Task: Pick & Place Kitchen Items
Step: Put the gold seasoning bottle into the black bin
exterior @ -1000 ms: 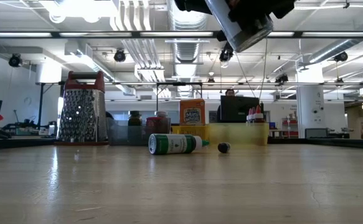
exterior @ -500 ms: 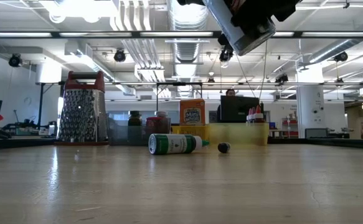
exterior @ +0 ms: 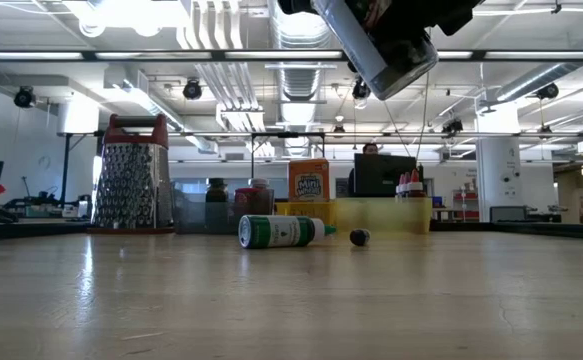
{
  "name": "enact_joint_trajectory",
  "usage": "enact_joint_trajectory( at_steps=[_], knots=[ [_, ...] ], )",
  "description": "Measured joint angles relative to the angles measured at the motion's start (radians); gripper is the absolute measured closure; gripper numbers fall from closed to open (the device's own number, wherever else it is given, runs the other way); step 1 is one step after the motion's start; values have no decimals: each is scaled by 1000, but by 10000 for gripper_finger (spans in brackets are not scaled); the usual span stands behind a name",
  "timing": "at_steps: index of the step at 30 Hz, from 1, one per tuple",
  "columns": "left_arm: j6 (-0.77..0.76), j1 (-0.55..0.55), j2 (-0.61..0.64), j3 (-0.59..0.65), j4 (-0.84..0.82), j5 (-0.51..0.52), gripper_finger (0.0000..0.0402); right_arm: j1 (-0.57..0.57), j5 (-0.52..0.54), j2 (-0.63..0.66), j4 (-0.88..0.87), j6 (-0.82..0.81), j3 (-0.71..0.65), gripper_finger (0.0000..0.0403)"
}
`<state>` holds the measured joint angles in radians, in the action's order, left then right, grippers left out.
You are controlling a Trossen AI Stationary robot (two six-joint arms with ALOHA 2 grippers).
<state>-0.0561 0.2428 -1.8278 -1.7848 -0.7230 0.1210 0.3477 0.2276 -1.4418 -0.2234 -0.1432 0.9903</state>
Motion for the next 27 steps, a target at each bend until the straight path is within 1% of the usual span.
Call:
enact_joint_trajectory(
  at_steps=[3,7,9,12,16,18,21,24,27],
  knots=[
    [-2,-1,0,-1,-5,1,117,-7,7,0,-6,-44,0,107],
    [-7,-1,0,-4,-56,5,117,-11,10,0,-21,-71,0,70],
    [-24,1,0,-12,-113,22,117,-11,10,3,-45,-69,0,47],
    [-75,1,0,-28,-232,66,117,-10,3,26,-150,-76,0,25],
    [-151,-10,2,-44,-415,153,117,3,4,77,-359,-127,-3,20],
    [-187,-26,10,-44,-490,181,117,16,15,104,-408,-148,-21,19],
    [-223,-65,29,-44,-548,211,116,24,40,161,-394,-182,-63,19],
    [-227,-121,51,-44,-559,213,116,22,66,222,-369,-210,-112,19],
    [-227,-187,75,-44,-560,211,116,14,65,290,-317,-213,-171,19]
  ],
)
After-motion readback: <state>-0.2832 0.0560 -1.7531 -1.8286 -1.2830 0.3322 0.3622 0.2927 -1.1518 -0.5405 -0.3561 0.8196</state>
